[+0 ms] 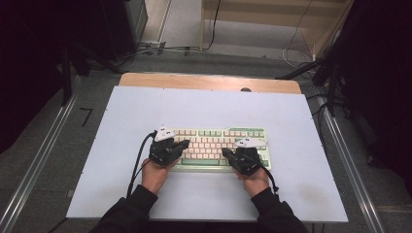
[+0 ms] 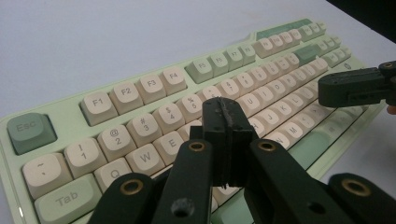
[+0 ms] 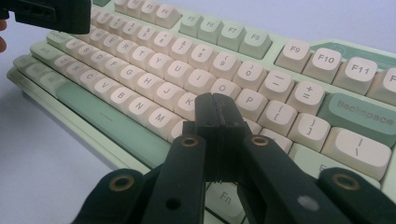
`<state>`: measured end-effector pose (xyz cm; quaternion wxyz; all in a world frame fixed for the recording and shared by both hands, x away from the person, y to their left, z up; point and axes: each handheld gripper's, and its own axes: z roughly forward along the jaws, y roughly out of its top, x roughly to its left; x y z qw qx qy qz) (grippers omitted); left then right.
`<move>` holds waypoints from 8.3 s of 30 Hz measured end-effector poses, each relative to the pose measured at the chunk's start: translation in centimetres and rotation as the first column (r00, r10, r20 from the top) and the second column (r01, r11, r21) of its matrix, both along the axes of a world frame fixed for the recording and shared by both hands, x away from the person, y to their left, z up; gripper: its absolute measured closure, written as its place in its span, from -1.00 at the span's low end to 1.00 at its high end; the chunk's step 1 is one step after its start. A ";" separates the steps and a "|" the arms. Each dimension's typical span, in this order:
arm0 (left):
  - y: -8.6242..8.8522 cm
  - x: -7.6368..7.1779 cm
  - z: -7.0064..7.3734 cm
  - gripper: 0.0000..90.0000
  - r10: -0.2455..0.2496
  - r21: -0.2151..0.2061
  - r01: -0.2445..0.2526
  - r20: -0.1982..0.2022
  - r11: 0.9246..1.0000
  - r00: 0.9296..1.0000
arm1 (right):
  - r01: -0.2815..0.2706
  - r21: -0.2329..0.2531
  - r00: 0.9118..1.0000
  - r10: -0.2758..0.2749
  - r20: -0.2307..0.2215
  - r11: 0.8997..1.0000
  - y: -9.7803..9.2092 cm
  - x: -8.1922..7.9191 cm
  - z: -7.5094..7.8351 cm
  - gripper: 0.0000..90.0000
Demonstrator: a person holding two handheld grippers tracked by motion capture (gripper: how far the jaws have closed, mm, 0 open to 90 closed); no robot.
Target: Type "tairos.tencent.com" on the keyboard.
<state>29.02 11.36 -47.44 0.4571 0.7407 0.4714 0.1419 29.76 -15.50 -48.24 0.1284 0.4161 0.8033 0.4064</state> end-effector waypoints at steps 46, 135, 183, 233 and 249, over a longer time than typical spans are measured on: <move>0.5 -1.7 -0.6 1.00 -0.033 -0.002 0.033 -0.024 0.999 0.999 | 0.015 0.029 0.999 -0.016 0.039 0.999 0.5 0.9 0.8 0.94; 1.4 -0.7 -0.8 1.00 0.033 -0.049 -0.033 -0.005 0.998 0.999 | 0.061 -0.013 0.998 -0.061 0.001 0.998 2.3 3.0 -0.5 0.94; 2.0 -0.7 -0.7 1.00 0.041 -0.049 -0.041 -0.003 0.998 0.999 | -0.040 0.001 0.999 0.040 -0.003 0.999 2.5 0.6 0.4 0.94; 2.9 -1.1 -0.3 0.95 0.065 -0.067 -0.064 0.013 0.996 0.998 | -0.003 0.035 0.999 0.001 0.034 0.999 0.4 -0.2 1.1 0.90; 4.6 -3.2 -0.3 -0.13 0.154 -0.053 -0.152 0.031 0.987 0.988 | 0.135 0.100 0.990 -0.139 0.035 0.986 -7.3 -0.9 1.6 0.15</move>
